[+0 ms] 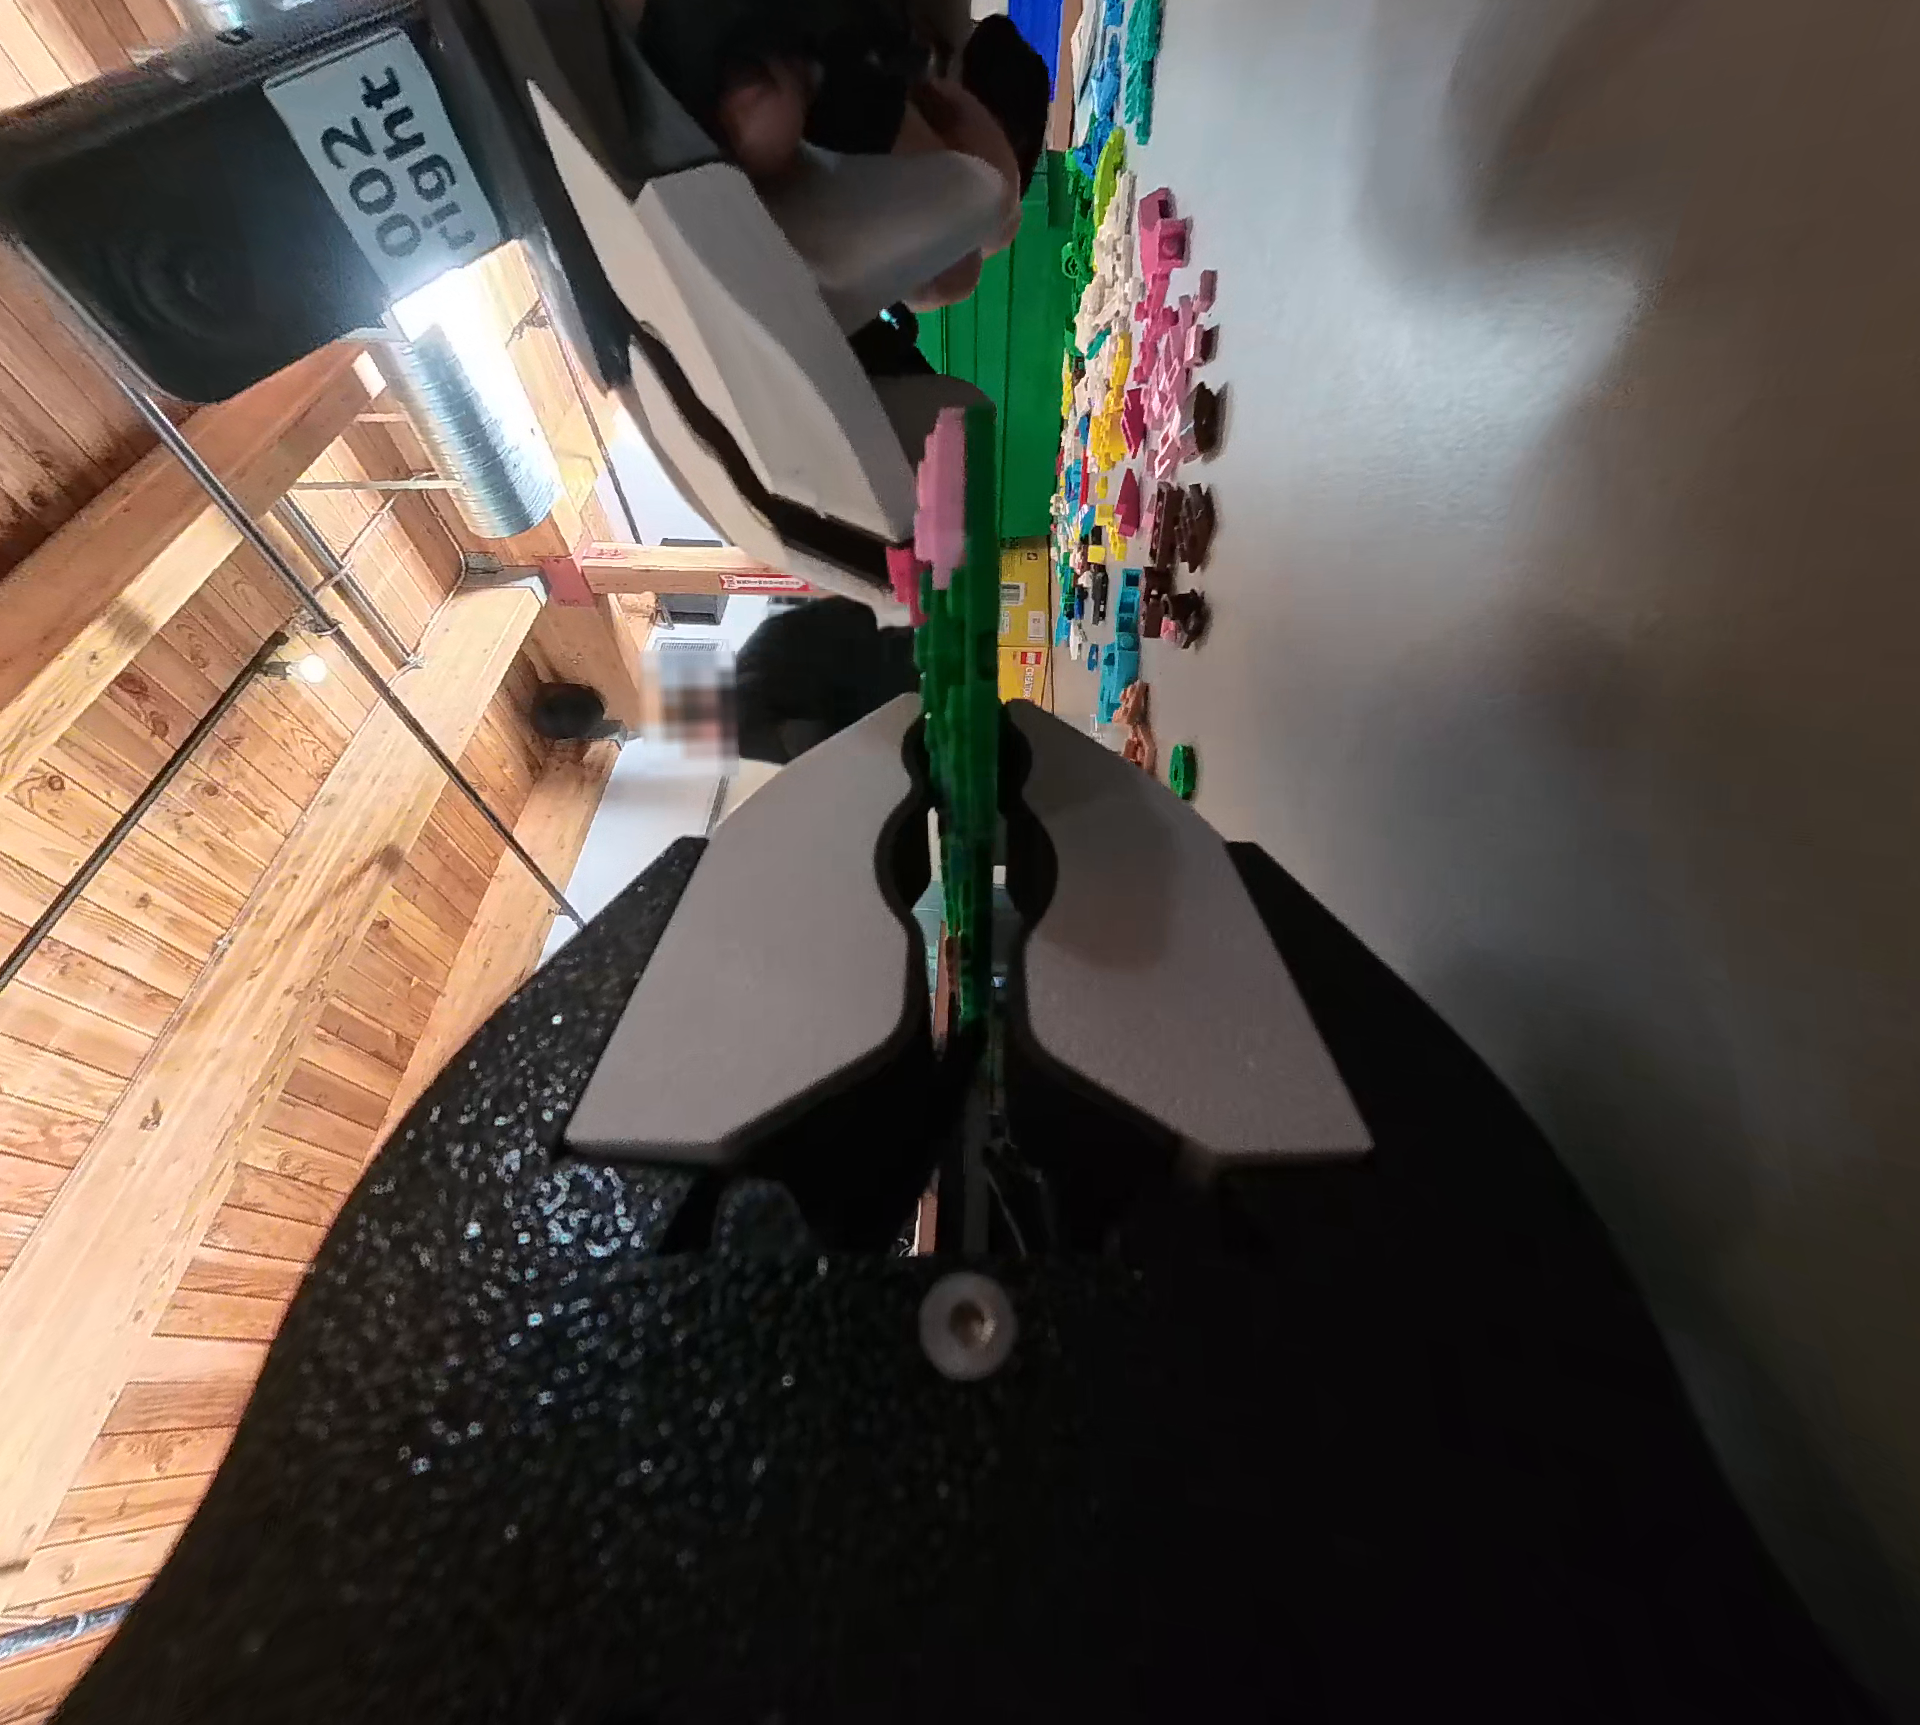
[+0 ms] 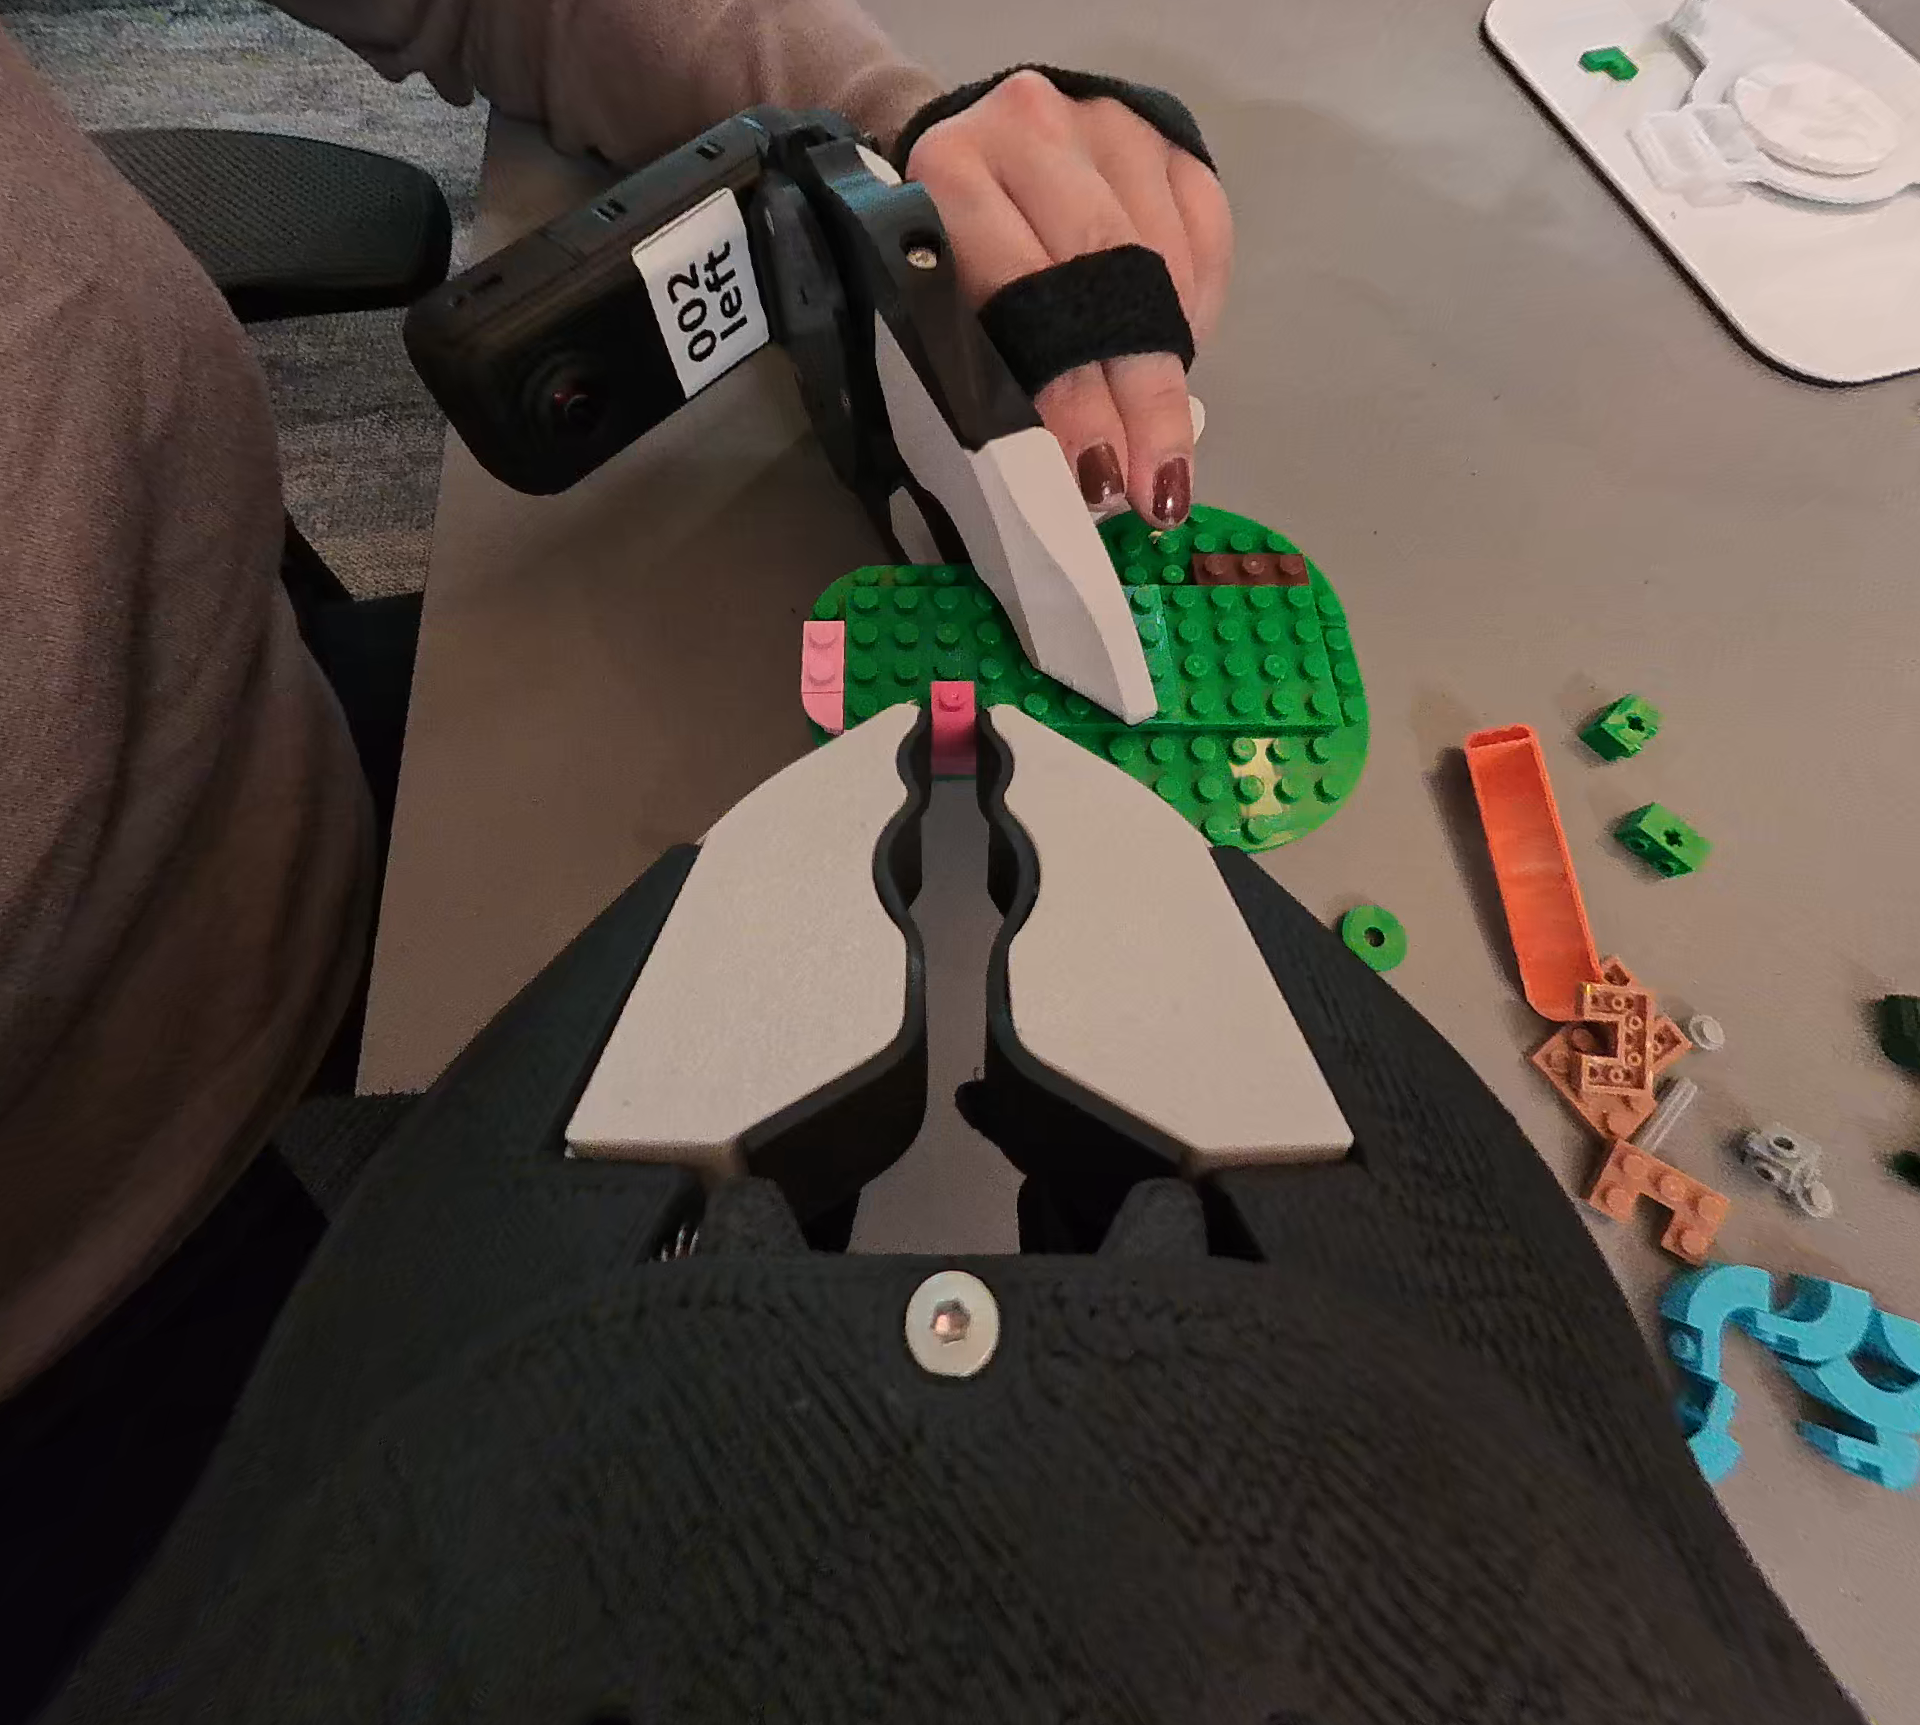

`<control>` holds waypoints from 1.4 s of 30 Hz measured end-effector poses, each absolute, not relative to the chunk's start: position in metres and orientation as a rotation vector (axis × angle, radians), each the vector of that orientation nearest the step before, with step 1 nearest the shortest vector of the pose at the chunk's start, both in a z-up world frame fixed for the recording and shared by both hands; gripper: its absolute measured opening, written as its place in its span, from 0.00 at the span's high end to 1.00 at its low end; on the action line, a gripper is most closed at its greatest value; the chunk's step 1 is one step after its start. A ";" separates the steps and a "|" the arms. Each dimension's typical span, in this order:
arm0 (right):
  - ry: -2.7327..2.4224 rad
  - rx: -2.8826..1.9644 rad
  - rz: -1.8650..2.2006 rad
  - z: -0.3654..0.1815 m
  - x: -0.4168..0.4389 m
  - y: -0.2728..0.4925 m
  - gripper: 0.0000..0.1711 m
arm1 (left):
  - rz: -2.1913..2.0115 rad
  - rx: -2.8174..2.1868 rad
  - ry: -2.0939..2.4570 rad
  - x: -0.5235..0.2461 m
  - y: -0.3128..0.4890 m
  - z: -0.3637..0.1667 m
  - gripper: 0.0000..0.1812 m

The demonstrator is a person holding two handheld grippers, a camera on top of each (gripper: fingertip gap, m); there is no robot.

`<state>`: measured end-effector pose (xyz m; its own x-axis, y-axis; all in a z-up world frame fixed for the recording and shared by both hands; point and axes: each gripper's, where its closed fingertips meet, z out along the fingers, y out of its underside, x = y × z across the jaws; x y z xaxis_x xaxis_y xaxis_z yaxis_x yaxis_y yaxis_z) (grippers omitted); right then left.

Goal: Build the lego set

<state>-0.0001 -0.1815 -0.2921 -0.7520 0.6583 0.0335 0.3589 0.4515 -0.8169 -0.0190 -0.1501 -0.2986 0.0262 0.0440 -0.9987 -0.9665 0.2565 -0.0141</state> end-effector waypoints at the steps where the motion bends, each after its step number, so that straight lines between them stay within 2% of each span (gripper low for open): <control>1: -2.367 -0.860 1.198 -0.292 0.000 -0.182 0.96 | 1.025 -0.992 1.273 -0.019 -0.150 -0.299 0.95; 10: -2.403 -0.827 1.161 -0.292 0.000 -0.184 0.92 | 1.021 -0.995 1.269 -0.019 -0.150 -0.298 0.95; 15: -2.340 -0.611 1.135 -0.280 0.009 -0.179 0.77 | 0.999 -1.015 1.249 -0.021 -0.150 -0.297 0.95; 18: -2.196 -0.256 0.945 -0.275 0.019 -0.180 0.72 | 0.946 -1.050 1.212 -0.023 -0.149 -0.294 0.95; 22: -2.042 -0.081 0.638 -0.281 0.012 -0.181 0.69 | 0.844 -1.088 1.168 -0.021 -0.151 -0.290 0.95; 25: -1.973 0.023 0.443 -0.290 0.003 -0.181 0.69 | 0.773 -1.099 1.154 -0.017 -0.153 -0.289 0.95; 29: -1.880 0.034 0.461 -0.285 -0.006 -0.187 0.70 | 0.718 -1.105 1.150 -0.014 -0.156 -0.288 0.95; 33: -1.857 0.038 0.497 -0.283 -0.010 -0.193 0.77 | 0.695 -1.107 1.160 -0.011 -0.157 -0.289 0.95; 37: -1.830 0.047 0.506 -0.281 -0.011 -0.194 0.92 | 0.659 -1.116 1.162 -0.008 -0.159 -0.290 0.95; 42: -1.864 0.045 0.521 -0.282 -0.008 -0.195 0.92 | 0.634 -1.124 1.166 -0.004 -0.160 -0.291 0.95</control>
